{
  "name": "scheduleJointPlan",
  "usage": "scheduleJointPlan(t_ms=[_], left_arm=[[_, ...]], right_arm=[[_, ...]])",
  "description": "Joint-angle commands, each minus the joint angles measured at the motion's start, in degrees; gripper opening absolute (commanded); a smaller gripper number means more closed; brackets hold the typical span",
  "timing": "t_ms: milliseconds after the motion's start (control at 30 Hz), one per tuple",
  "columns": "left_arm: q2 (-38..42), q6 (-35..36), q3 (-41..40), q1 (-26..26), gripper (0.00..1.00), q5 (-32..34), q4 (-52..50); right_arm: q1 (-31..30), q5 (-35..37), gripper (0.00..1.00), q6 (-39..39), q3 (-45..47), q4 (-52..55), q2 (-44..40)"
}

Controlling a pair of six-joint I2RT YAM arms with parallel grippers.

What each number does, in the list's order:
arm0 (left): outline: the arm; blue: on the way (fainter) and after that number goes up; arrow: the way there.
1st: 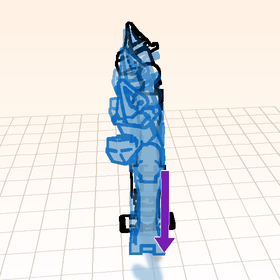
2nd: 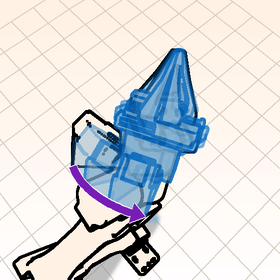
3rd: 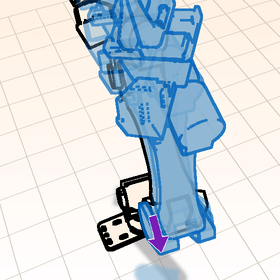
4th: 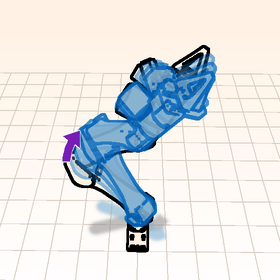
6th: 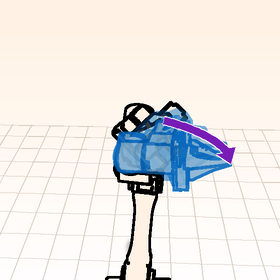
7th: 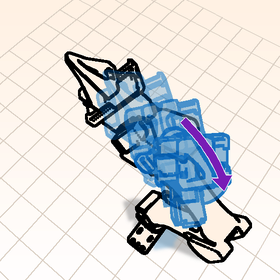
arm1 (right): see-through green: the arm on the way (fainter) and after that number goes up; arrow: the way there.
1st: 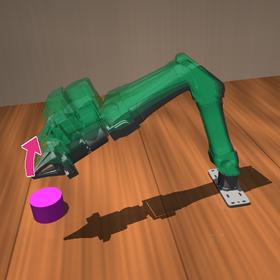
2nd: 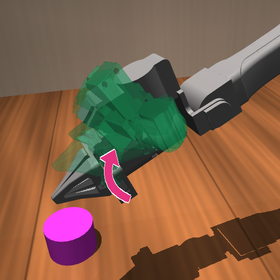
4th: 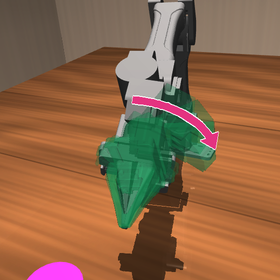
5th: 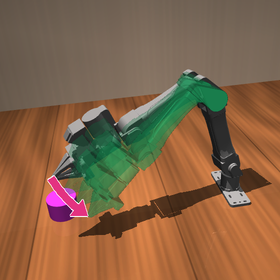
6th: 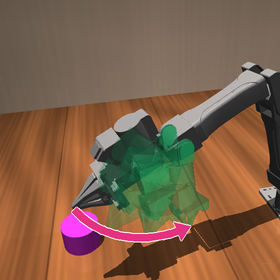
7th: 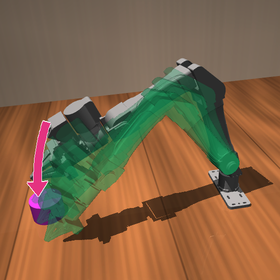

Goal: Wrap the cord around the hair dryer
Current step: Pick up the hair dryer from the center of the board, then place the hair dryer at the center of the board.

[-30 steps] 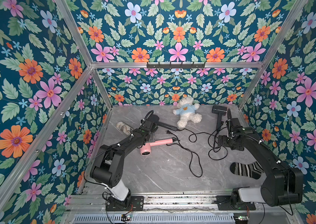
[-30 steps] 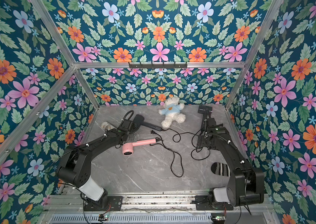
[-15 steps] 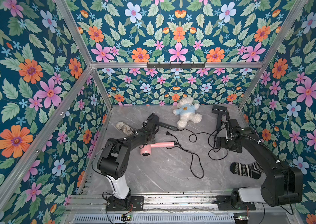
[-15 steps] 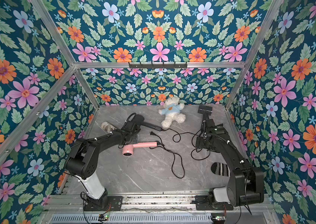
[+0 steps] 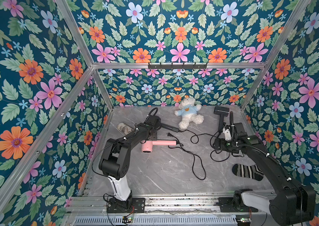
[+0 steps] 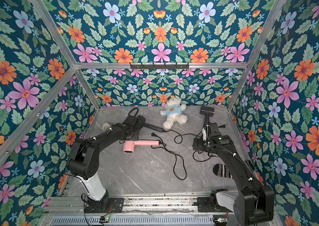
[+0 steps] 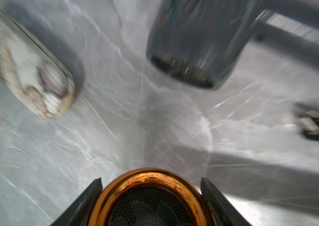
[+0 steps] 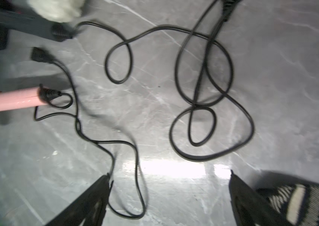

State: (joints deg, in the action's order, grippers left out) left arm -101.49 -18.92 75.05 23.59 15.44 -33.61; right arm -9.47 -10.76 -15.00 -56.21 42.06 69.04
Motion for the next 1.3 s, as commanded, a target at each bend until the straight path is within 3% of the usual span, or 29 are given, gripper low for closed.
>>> scheduleJointPlan(t_ms=[0,100,167,300,533,967,1033,1067,1133,1167,1200,1267], left_arm=[[2.35,4.34,3.64,0.05,0.3,0.99,-7.28],[4.28,6.19,6.13,0.14,0.28,1.56,-9.78],[5.22,7.78,6.17,0.14,0.25,1.06,-9.81],[6.39,11.13,4.99,0.14,0.14,-1.86,-8.82],[5.34,12.86,3.01,0.03,0.12,-6.3,-6.3],[-8.01,10.83,-0.75,-2.13,0.07,-10.13,-0.64],[-8.91,10.78,-0.08,-2.15,0.12,-9.99,-0.97],[-9.28,10.74,0.54,-2.13,0.23,-9.62,-1.6],[-9.6,10.98,1.53,-2.19,0.71,-10.02,-2.46],[-9.45,11.31,2.02,-2.2,0.89,-10.62,-2.8],[-9.22,11.8,2.69,-2.18,0.99,-11.35,-3.27],[-9.04,12.83,4.6,-2.23,0.99,-12.25,-4.53]], right_arm=[[-3.62,-7.49,0.93,0.43,-1.25,-5.37,1.46],[-9.63,-6.09,0.93,1.74,-3.65,-5.2,4.69],[-11.87,-9.16,0.92,1.46,-3.66,-8.18,5.64],[-13.52,-17.56,0.89,0.11,-2.87,-14.4,7.22],[-14.53,-21.74,0.87,-0.14,-0.14,-19.15,7.22],[-14.63,-14.95,0.85,0.15,-0.72,-12.27,8.26],[-14.68,-14.14,0.85,0.09,-0.99,-11.21,8.33],[-14.61,-13.9,0.85,0.08,-1.08,-10.85,8.44],[-14.59,-13.2,0.85,-0.18,-1.24,-9.97,8.54],[-14.63,-12.79,0.84,-0.21,-1.4,-9.45,8.57],[-14.6,-12.23,0.84,-0.26,-1.45,-8.84,8.66],[-14.6,-11.42,0.84,-0.34,-1.64,-8.05,8.8]])
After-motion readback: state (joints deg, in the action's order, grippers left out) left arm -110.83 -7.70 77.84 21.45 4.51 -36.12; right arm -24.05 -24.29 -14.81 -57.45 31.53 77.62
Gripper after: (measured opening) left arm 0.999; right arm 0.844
